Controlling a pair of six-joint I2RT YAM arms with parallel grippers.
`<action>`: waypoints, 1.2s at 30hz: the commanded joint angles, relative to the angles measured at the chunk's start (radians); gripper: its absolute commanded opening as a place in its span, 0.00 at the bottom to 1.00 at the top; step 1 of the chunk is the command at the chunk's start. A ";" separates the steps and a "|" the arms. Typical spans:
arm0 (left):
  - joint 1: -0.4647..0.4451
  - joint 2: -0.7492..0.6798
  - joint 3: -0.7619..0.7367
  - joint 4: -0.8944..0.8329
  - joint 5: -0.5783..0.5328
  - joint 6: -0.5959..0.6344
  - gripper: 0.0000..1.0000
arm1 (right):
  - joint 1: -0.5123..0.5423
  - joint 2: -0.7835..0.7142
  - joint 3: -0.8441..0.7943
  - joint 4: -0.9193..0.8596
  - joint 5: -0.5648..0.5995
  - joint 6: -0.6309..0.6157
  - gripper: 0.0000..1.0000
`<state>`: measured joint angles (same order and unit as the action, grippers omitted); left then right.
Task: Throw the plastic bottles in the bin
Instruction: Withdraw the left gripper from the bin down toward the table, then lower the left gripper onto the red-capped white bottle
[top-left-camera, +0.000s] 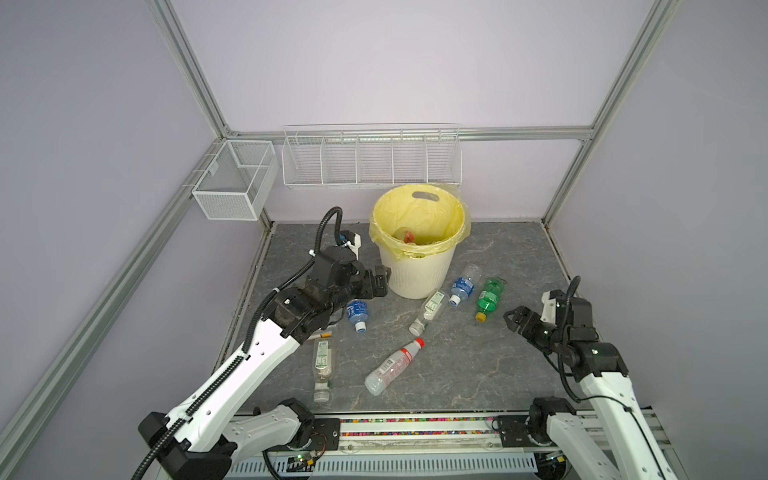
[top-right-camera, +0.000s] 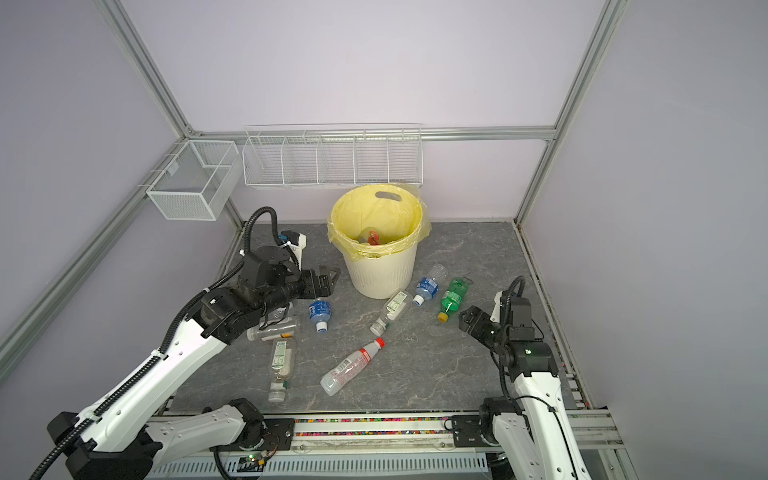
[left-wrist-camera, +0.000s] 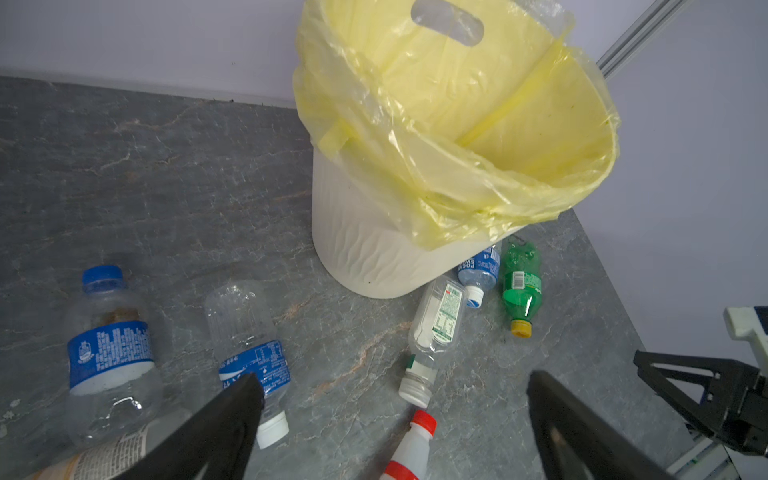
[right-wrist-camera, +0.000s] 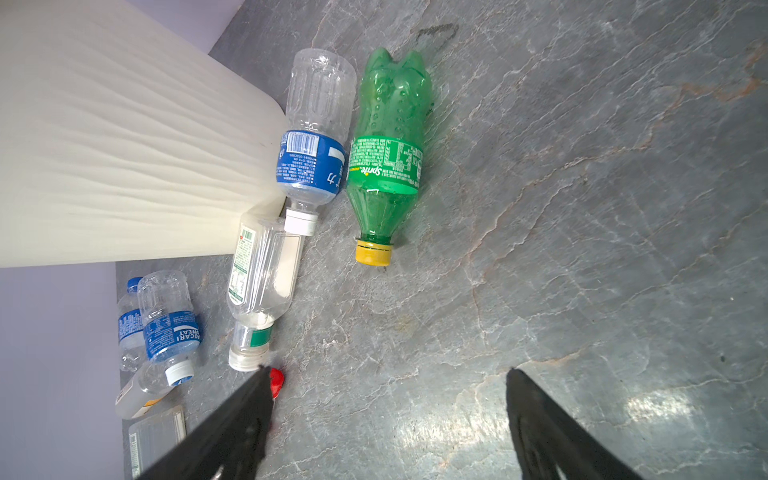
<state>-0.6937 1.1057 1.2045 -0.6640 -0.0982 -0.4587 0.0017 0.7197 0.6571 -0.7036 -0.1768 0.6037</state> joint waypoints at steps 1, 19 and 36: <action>0.002 -0.020 -0.056 0.026 0.073 -0.008 0.99 | 0.004 0.004 -0.020 0.036 -0.018 0.024 0.89; -0.152 -0.121 -0.326 0.016 0.071 -0.091 0.99 | 0.048 0.049 -0.045 0.083 0.008 0.044 0.89; -0.251 -0.002 -0.460 0.153 0.129 -0.205 0.99 | 0.069 0.048 -0.046 0.058 0.016 0.010 0.89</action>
<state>-0.9386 1.0725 0.7620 -0.5762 -0.0017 -0.6243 0.0628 0.7700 0.6262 -0.6384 -0.1684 0.6277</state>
